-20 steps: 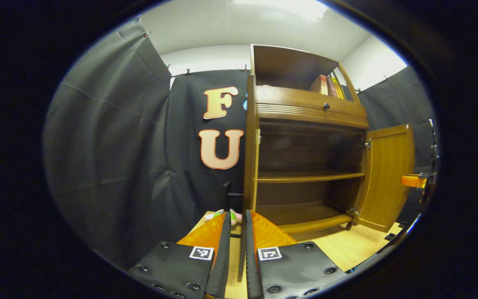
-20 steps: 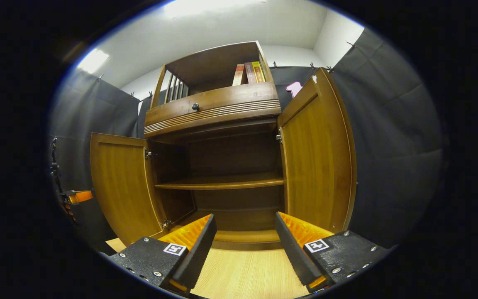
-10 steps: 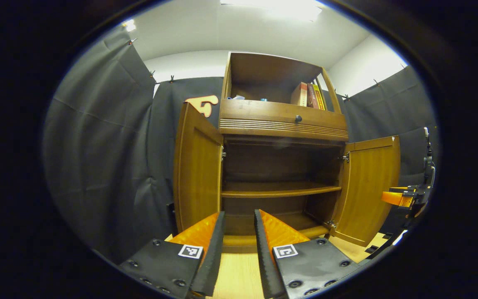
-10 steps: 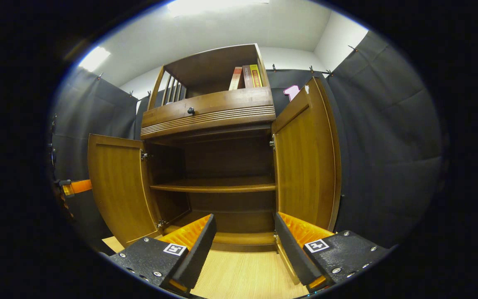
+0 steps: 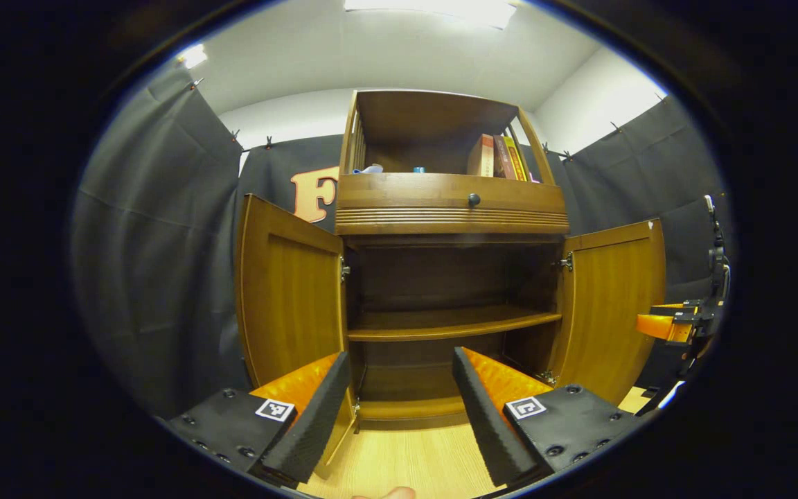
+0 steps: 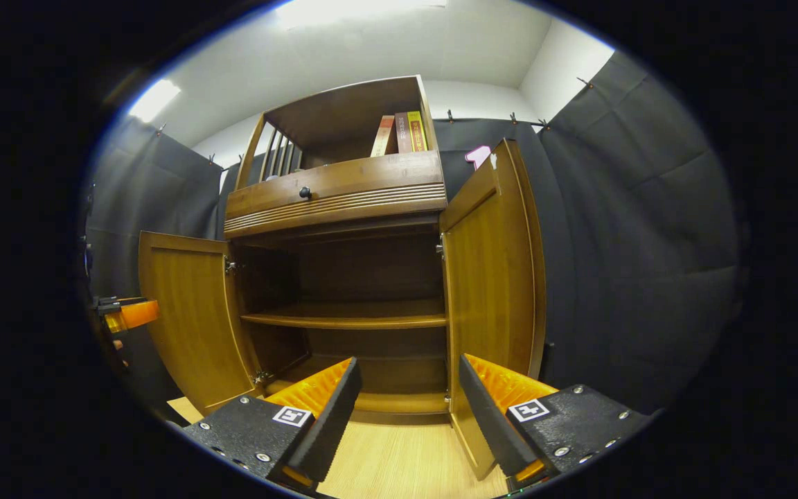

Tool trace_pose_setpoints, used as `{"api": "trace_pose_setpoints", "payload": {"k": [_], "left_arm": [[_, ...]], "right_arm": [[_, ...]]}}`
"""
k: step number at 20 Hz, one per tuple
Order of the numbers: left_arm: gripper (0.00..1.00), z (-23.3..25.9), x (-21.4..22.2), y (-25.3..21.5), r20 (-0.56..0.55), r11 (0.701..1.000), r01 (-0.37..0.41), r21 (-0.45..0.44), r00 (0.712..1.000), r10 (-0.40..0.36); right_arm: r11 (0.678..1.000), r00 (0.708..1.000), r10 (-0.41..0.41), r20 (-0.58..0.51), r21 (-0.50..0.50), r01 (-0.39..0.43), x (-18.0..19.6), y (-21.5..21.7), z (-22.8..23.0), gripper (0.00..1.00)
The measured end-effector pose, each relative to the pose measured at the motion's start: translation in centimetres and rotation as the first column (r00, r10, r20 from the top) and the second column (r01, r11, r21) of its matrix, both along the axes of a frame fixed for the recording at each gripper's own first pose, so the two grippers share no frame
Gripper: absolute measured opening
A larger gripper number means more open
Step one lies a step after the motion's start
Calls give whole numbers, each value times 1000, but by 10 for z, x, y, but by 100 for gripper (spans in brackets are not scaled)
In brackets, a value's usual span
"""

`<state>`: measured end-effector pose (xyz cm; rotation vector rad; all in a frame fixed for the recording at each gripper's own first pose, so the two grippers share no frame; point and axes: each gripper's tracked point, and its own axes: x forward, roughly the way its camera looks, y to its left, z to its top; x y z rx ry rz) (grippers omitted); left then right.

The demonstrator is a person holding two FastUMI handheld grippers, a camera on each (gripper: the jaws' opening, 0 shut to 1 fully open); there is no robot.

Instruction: Open the right door of the double-door shoe cabinet with the right hand, and open the left door with the left hand.

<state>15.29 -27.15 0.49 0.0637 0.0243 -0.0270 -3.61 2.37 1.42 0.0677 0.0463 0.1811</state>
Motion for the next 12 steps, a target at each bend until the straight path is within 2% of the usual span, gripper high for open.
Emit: {"api": "trace_pose_setpoints", "payload": {"k": [2, 3, 9, 10, 11, 12], "left_arm": [[96, 3, 2, -4, 4, 1000, 8, 0, 1000, -8], [96, 4, 2, -6, 6, 1000, 10, -1, 1000, -10], [95, 9, 2, 2, 13, 1000, -5, 3, 1000, 5], [95, 10, 3, 5, 12, 1000, -9, 2, 1000, 9], [95, 10, 2, 7, 12, 1000, -15, 3, 1000, 15], [95, 10, 2, 9, 10, 1000, -19, 4, 1000, 19]], "right_arm": [[1000, 1000, -6, 7, -6, 6, 0, -2, 4, 99], [1000, 1000, -7, 9, -8, 7, -1, -2, 5, 88], [1000, 1000, -16, 18, -17, 16, 1, -2, 12, 88], [1000, 1000, -17, 22, -16, 18, 2, -2, 14, 99], [1000, 999, -18, 26, -15, 18, 1, -2, 16, 99], [1000, 999, -20, 31, -16, 21, 1, -2, 17, 88]]}}
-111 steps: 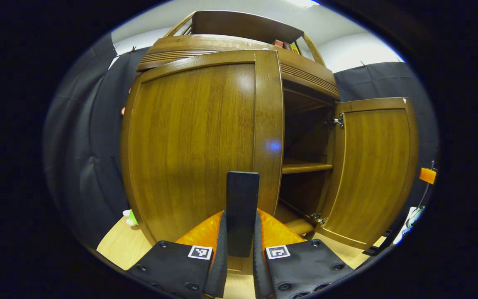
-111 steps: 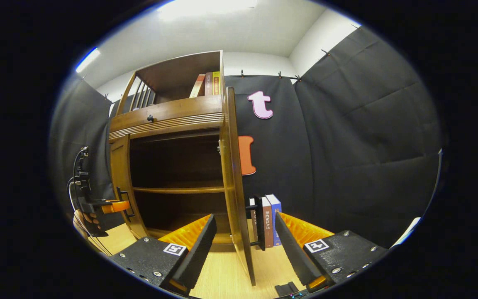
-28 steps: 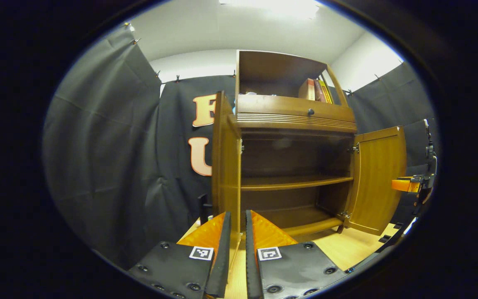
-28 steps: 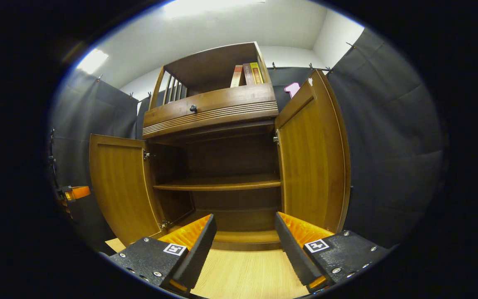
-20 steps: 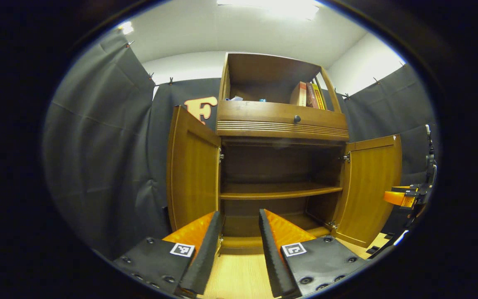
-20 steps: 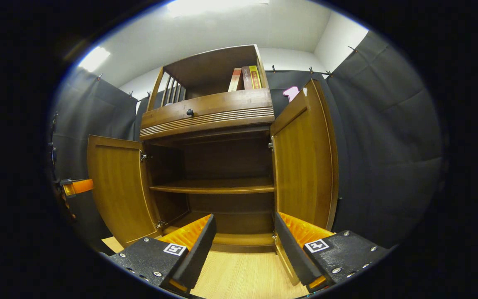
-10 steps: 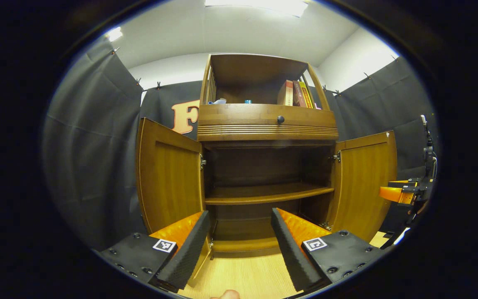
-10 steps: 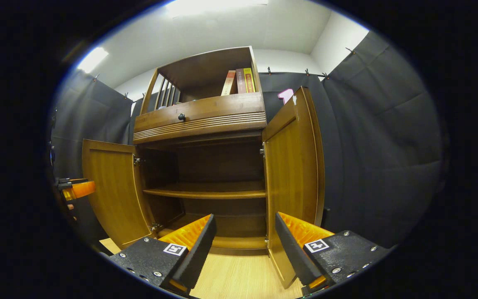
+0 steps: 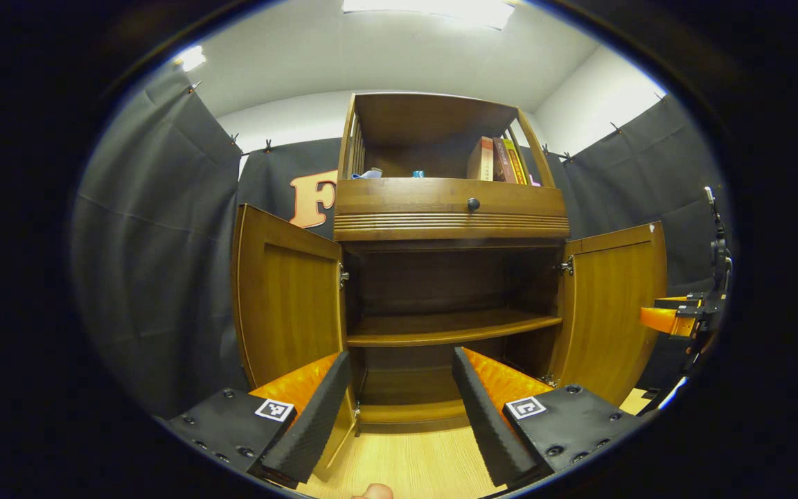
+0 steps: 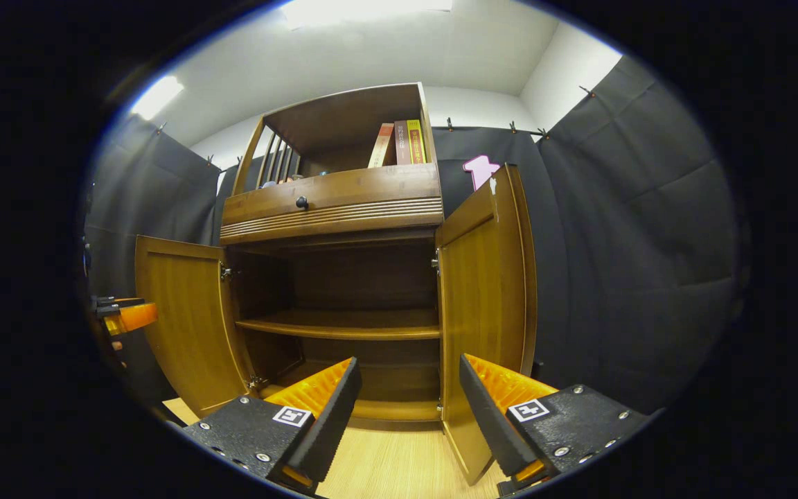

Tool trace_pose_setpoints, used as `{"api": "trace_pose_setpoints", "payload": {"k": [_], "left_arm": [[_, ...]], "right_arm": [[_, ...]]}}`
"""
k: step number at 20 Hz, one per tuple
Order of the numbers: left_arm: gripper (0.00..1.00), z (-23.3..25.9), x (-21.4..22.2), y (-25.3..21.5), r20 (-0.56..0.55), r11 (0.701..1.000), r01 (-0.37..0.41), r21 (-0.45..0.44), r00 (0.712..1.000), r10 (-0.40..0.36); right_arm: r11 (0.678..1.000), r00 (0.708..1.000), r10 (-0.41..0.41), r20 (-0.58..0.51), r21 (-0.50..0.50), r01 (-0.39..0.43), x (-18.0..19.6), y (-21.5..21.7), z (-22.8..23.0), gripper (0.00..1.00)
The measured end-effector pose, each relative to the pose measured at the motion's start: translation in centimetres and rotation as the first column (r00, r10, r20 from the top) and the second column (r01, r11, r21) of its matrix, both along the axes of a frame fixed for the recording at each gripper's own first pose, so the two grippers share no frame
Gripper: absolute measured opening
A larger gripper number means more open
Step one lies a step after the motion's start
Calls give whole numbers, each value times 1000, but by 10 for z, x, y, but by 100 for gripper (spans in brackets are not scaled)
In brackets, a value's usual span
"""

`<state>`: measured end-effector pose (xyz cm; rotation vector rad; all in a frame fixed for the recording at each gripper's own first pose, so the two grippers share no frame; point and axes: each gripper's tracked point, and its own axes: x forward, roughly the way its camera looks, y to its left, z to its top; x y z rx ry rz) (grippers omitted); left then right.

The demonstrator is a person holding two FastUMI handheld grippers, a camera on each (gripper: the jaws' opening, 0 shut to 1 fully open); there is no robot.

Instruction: Open the right door of the double-door shoe cabinet with the right hand, and open the left door with the left hand.

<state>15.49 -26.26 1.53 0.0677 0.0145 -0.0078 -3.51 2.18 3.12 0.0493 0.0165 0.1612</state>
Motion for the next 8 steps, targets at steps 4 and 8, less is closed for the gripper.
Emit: {"api": "trace_pose_setpoints", "payload": {"k": [4, 8], "left_arm": [[95, -3, -1, 5, -11, 1000, -5, 6, 1000, 5], [95, -3, -1, 1, -12, 1000, 10, 14, 1000, -10]], "right_arm": [[1000, 1000, 1, -1, -4, -1, 1, 4, 0, 99], [1000, 1000, 8, 1, -3, -8, 0, 7, 0, 99]]}}
